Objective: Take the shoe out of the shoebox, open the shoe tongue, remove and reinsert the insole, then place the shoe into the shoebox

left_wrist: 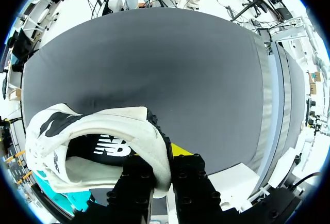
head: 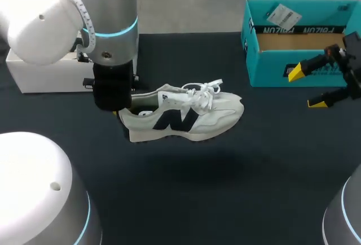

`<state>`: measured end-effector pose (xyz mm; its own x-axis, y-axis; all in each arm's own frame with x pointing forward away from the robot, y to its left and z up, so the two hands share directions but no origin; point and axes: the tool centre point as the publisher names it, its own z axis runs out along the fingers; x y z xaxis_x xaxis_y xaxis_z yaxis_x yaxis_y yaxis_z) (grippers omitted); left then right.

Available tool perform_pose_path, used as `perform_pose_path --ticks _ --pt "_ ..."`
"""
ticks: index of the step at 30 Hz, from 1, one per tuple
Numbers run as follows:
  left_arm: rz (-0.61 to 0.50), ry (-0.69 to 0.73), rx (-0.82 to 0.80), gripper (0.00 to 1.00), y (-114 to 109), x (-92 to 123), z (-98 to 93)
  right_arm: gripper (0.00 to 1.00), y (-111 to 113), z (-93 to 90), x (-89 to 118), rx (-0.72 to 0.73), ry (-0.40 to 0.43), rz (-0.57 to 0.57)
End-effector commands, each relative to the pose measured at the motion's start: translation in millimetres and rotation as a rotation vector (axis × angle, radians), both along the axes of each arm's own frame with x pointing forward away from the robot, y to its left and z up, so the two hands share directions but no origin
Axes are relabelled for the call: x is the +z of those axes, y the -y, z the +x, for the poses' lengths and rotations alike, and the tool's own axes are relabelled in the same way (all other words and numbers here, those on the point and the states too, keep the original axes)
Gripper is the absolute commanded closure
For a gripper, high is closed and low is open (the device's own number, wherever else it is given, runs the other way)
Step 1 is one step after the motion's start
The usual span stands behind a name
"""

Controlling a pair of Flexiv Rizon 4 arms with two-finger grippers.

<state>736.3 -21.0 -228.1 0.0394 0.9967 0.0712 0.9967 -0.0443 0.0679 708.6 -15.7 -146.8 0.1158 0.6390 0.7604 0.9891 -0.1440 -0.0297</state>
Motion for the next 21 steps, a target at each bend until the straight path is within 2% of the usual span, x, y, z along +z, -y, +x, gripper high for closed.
perform_pose_path --ticks 1,10,21 --pt "-0.005 -0.008 -0.016 1.0 2.3 -36.0 3.1 0.0 -0.3 -0.5 -0.8 -0.002 0.0 -0.002" --pt "0.026 -0.028 -0.062 1.0 8.4 -93.2 -4.9 0.0 -0.3 -0.5 -0.8 -0.002 0.0 -0.002" --pt "0.052 0.033 -0.039 1.0 9.5 -135.5 -8.2 0.0 -0.3 -0.5 -0.8 -0.002 0.0 -0.002"
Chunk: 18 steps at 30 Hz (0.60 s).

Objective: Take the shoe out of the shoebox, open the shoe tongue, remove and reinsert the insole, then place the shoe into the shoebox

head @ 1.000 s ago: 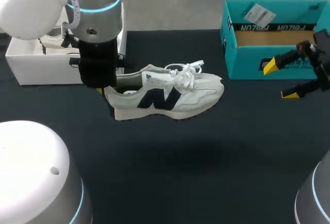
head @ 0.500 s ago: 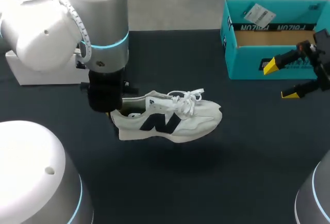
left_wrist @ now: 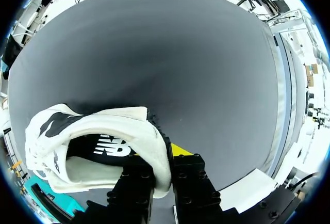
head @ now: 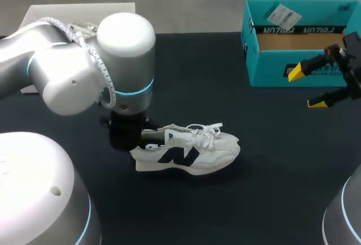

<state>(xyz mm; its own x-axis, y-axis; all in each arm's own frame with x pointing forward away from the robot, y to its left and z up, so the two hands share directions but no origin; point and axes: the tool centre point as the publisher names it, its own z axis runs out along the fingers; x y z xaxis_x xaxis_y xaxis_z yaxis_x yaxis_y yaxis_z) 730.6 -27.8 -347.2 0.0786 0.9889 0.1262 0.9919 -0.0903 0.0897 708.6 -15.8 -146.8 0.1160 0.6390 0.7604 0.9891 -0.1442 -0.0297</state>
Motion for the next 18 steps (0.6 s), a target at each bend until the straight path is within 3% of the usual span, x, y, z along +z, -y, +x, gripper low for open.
perform_pose_path --ticks 1,9,10,11,13,16,17,18 --pt "-0.005 0.007 0.001 1.0 2.9 -18.1 -2.9 0.0 -0.4 -0.6 -0.8 -0.002 0.0 -0.002" --pt "0.007 0.011 -0.003 0.97 7.6 -27.6 -5.1 0.0 -0.4 -0.6 -0.8 -0.002 0.0 -0.002" --pt "0.006 0.01 -0.003 0.75 7.9 -26.9 -5.5 0.0 -0.4 -0.6 -0.8 -0.002 0.0 -0.002" --pt "0.01 0.014 -0.01 0.61 8.5 -26.2 -6.8 0.0 -0.4 -0.6 -0.8 -0.002 0.0 -0.002" --pt "0.013 0.013 -0.015 0.55 9.3 -25.3 -9.2 0.0 -0.4 -0.6 -0.8 -0.002 0.0 -0.002" --pt "0.009 0.015 -0.011 0.24 9.9 -22.1 -12.4 0.0 -0.4 -0.6 -0.8 -0.002 0.0 -0.002" --pt "0.001 0.006 -0.006 0.05 9.9 -19.9 -13.6 0.0 -0.4 -0.6 -0.8 -0.002 0.0 -0.002" --pt "-0.006 0.004 0.006 0.0 9.6 -16.8 -15.0 0.0 -0.4 -0.6 -0.8 -0.002 0.0 -0.002"
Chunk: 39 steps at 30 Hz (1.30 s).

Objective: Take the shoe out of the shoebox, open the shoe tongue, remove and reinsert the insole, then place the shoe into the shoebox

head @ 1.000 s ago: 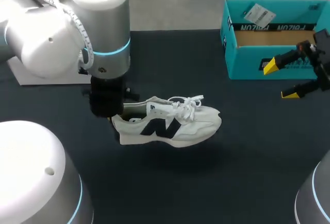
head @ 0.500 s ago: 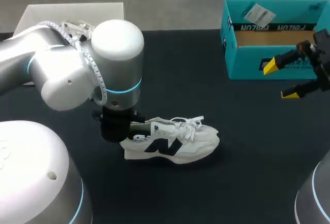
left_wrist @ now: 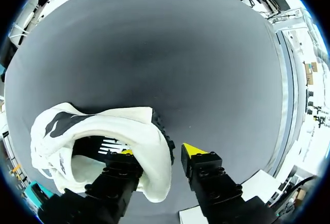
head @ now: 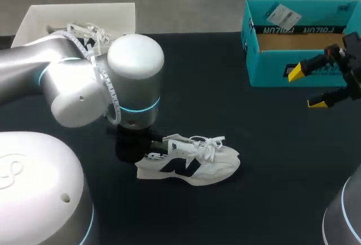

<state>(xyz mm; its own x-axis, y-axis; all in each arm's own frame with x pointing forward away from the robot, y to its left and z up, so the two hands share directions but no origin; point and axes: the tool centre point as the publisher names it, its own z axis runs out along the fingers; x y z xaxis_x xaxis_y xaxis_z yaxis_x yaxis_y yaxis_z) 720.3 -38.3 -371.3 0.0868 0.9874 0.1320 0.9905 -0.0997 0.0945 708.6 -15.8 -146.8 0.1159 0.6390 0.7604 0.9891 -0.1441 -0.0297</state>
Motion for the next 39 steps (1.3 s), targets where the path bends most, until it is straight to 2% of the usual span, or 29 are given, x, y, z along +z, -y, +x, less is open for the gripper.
perform_pose_path --ticks 1,5,11,21,24,38,39 --pt "-0.022 -0.016 0.027 0.0 -1.1 10.6 -6.1 0.0 -0.4 -0.6 -0.7 -0.002 0.0 -0.002" --pt "-0.055 -0.042 0.081 0.0 -3.3 26.6 -11.5 0.0 -0.4 -0.6 -0.7 -0.002 0.0 -0.002" --pt "-0.139 -0.137 0.281 0.0 -7.5 52.8 -9.3 0.0 -0.4 -0.6 -0.7 -0.002 0.0 -0.002" --pt "-0.275 -0.25 0.595 0.0 -12.5 76.6 -4.5 0.0 -0.4 -0.6 -0.7 -0.002 0.0 -0.002" --pt "-0.262 -0.296 0.641 0.0 -14.5 79.4 -3.8 0.0 -0.4 -0.6 -0.7 -0.002 0.0 -0.002" --pt "-0.262 -0.296 0.641 0.0 -14.5 79.4 -3.8 0.0 -0.4 -0.6 -0.7 -0.002 0.0 -0.002" --pt "-0.282 -0.391 0.704 0.0 -16.2 78.6 -1.3 0.0 -0.4 -0.6 -0.7 -0.002 0.0 -0.002"
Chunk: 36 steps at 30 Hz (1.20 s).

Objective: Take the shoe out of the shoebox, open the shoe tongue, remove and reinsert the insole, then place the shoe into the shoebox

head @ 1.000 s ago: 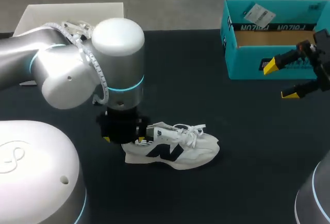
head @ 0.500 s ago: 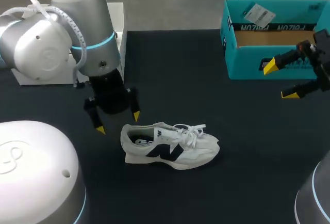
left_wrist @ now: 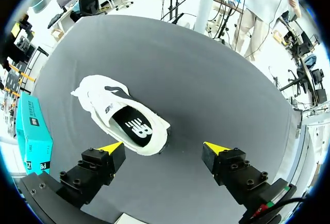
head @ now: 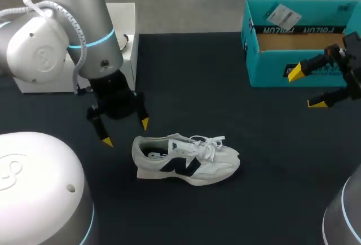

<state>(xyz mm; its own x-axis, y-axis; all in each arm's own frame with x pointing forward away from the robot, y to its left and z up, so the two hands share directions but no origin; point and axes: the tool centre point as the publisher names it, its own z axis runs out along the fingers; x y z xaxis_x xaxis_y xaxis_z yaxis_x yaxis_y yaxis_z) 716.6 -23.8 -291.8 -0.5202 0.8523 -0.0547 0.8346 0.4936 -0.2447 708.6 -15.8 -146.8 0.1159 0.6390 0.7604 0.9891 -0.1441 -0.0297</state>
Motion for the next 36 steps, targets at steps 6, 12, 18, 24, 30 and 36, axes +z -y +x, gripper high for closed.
perform_pose_path --ticks 6,12,18,24,30,36 --pt "-0.288 -0.352 0.461 0.0 -16.2 -0.7 10.7 0.0 -0.4 -0.5 -0.8 -0.002 0.0 -0.002" --pt "-0.429 -0.348 0.68 0.0 -29.9 -4.7 7.5 0.0 -0.4 -0.5 -0.8 -0.002 0.0 -0.002" --pt "-0.502 -0.31 0.777 0.0 -36.7 -8.4 -7.5 0.0 -0.4 -0.5 -0.8 -0.002 0.0 -0.002" --pt "-0.533 -0.258 0.872 0.0 -47.5 -12.2 -19.0 0.0 -0.4 -0.5 -0.8 -0.002 0.0 -0.002" --pt "-0.513 -0.246 0.884 0.0 -49.6 -14.3 -19.6 0.0 -0.4 -0.5 -0.8 -0.002 0.0 -0.002" --pt "-0.513 -0.246 0.884 0.0 -49.6 -14.3 -19.6 0.0 -0.4 -0.5 -0.8 -0.002 0.0 -0.002"
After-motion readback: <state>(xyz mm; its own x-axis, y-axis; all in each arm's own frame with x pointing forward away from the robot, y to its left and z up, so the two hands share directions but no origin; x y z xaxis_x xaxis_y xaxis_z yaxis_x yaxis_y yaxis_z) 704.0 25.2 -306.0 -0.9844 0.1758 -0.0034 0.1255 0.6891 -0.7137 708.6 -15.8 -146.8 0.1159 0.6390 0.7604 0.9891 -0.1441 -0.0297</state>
